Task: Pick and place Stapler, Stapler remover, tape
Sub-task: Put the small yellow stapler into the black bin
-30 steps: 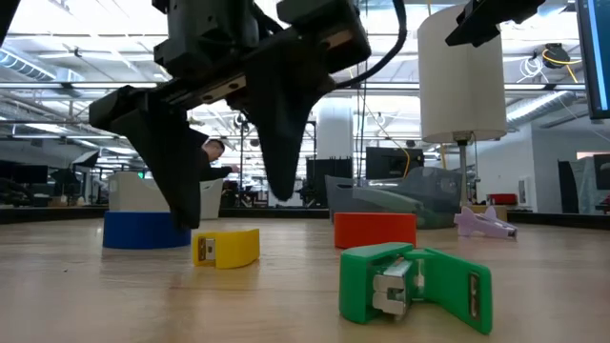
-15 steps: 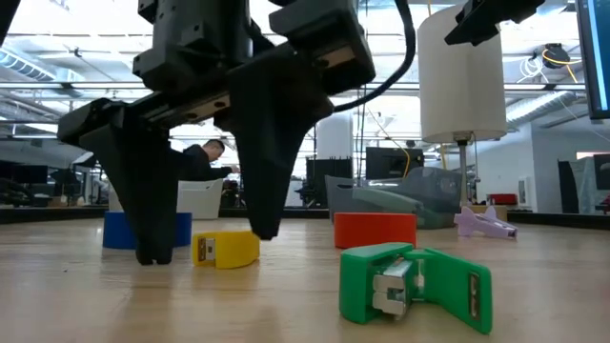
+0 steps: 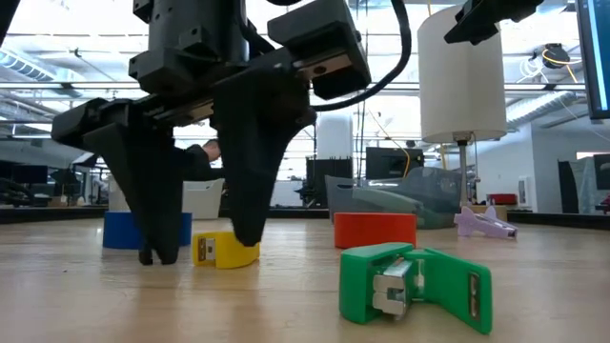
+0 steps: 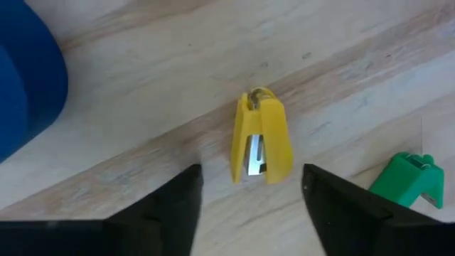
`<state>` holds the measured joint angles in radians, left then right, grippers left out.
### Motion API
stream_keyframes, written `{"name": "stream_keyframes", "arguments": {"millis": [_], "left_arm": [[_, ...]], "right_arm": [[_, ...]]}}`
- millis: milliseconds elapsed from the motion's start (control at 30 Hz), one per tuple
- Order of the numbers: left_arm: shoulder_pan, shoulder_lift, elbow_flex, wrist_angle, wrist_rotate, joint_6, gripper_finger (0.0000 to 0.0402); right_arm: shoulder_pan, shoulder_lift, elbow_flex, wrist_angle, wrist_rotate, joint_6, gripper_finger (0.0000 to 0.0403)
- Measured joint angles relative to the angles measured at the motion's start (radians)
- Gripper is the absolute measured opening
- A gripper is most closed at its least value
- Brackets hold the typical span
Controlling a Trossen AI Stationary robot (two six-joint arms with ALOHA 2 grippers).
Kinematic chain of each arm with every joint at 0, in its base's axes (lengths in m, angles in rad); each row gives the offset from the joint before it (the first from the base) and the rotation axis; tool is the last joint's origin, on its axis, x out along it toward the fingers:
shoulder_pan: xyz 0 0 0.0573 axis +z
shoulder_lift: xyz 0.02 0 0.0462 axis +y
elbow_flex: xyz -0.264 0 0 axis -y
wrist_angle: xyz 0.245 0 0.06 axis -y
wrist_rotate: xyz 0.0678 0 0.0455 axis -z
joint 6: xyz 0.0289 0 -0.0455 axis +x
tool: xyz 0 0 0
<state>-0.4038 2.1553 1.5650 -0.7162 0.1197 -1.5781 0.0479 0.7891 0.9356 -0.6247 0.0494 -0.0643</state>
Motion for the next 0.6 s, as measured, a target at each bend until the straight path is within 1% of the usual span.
{"name": "stream_keyframes", "arguments": {"millis": [133, 267, 367, 600], "left_arm": [[0.000, 0.001, -0.001, 0.005, -0.019, 0.003, 0.0160], [0.000, 0.002, -0.001, 0.013, -0.044, 0.005, 0.0111], [0.000, 0.003, -0.001, 0.019, -0.062, 0.004, 0.0089], [-0.001, 0.003, -0.001, 0.031, -0.088, 0.005, 0.0057]], "right_arm": [[0.000, 0.000, 0.000, 0.000, 0.000, 0.000, 0.0160], [0.000, 0.000, 0.000, 0.005, 0.000, 0.000, 0.0161], [0.000, 0.000, 0.000, 0.010, 0.000, 0.000, 0.0160], [0.000, 0.000, 0.000, 0.014, 0.000, 0.000, 0.0161]]}}
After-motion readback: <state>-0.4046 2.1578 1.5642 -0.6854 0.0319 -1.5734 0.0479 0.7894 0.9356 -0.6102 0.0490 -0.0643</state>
